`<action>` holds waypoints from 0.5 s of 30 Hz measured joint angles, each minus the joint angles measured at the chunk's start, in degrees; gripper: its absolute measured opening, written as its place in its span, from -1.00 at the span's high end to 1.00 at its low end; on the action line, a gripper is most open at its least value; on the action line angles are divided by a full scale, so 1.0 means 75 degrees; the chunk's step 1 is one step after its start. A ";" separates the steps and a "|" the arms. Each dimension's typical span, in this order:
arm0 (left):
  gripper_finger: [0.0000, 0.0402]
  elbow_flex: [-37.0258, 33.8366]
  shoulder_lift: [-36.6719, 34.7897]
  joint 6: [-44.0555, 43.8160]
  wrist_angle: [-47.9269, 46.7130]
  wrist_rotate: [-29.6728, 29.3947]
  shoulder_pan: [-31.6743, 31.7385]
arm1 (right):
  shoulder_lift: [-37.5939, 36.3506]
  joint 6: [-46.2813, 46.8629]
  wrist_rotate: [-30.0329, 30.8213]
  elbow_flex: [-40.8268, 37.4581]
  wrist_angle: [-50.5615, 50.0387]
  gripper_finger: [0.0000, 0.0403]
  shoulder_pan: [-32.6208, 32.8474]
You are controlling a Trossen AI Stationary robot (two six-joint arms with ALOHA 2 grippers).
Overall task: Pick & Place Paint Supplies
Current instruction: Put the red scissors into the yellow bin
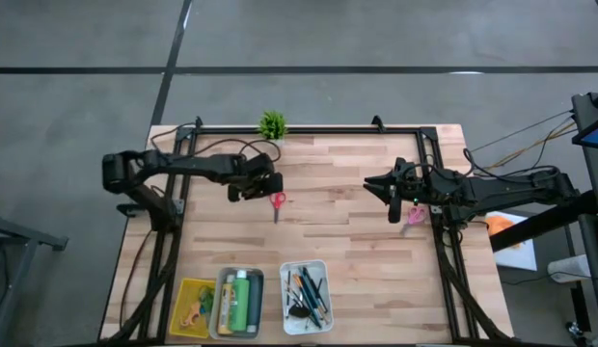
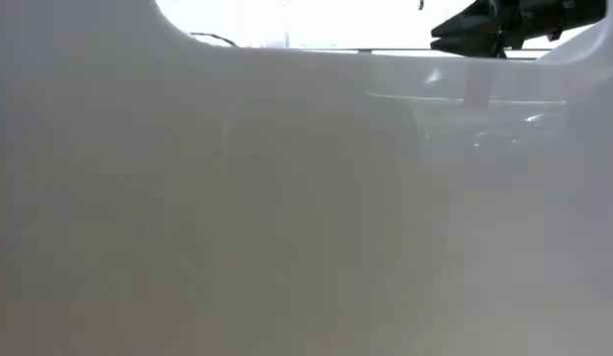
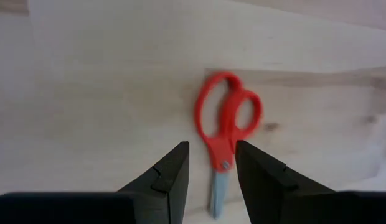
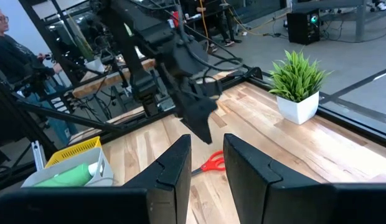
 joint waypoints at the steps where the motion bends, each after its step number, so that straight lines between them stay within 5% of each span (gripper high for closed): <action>1: 0.34 0.0041 0.0132 0.0013 -0.0013 0.0025 0.0041 | 0.0000 0.0000 0.0002 0.0000 0.0001 0.54 -0.0003; 15: 0.35 0.0503 0.1443 0.1041 0.0144 -0.0029 0.0169 | 0.0000 0.0000 0.0003 0.0000 0.0001 0.54 -0.0003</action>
